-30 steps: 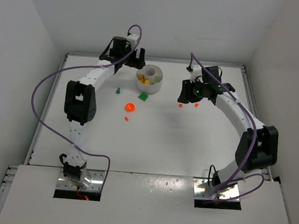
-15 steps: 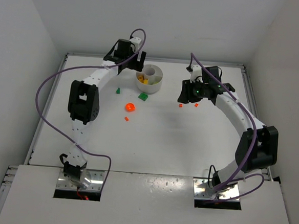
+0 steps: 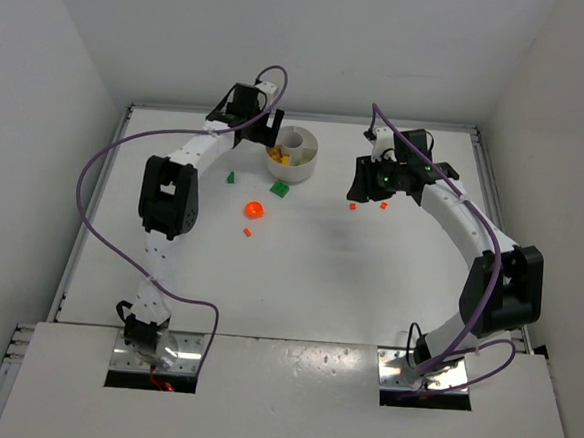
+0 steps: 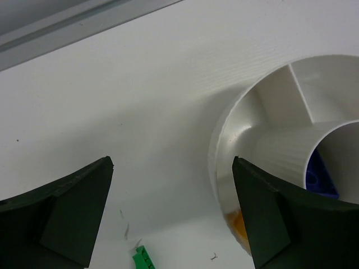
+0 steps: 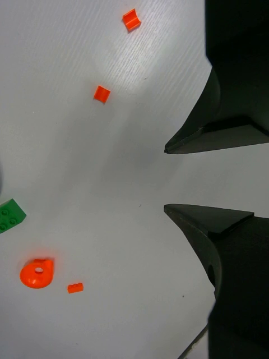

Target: Sort the legos into containers by color

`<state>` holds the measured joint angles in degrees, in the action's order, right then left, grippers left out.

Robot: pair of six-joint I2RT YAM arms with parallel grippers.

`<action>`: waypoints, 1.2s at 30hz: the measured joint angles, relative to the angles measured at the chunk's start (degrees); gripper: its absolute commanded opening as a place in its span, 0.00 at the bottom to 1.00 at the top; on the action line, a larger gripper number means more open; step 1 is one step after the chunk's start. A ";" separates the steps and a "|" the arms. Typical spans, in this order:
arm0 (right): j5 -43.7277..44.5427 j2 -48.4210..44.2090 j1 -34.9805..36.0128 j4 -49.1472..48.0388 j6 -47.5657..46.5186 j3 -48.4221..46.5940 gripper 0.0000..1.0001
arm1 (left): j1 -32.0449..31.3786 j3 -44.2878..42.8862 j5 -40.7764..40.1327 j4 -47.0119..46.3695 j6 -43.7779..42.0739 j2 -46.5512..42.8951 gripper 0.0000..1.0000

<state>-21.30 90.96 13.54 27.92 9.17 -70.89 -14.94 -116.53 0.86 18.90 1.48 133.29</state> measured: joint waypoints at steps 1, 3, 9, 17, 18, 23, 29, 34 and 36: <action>0.00 0.00 0.00 0.00 0.00 0.00 0.42 | 0.00 0.00 -0.24 0.31 -0.15 0.09 0.94; 0.00 0.00 0.00 0.00 0.00 0.00 0.42 | 0.00 -0.02 -0.70 1.27 -0.48 0.11 0.94; 0.00 0.00 0.00 0.00 0.00 0.00 0.42 | 0.00 -0.37 -1.31 2.49 -1.40 0.11 0.94; 0.00 0.00 0.00 0.00 0.00 0.00 0.42 | 0.00 -0.35 1.73 3.67 -2.25 0.11 0.92; 0.00 0.00 0.00 0.00 0.00 0.00 0.42 | 0.00 -0.28 2.16 3.98 -2.32 0.09 0.92; 0.02 -0.02 0.00 0.00 0.00 0.00 0.42 | 0.00 2.60 5.44 5.18 -2.99 -1.88 0.91; 0.00 -0.02 -0.04 0.00 0.00 0.00 0.42 | 0.00 6.73 9.86 6.36 -4.48 -6.29 0.91; 0.00 -0.02 -0.04 0.00 0.00 0.00 0.42 | 0.00 10.19 12.52 6.32 -5.09 -9.44 0.91; 0.00 -0.02 -0.04 0.00 -0.02 0.00 0.42 | 0.00 11.78 13.51 6.34 -5.27 -10.40 0.91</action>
<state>-21.30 90.94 13.50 27.92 9.15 -70.89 -14.94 -104.75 14.37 25.23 -3.79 122.89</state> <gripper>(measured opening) 0.418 0.911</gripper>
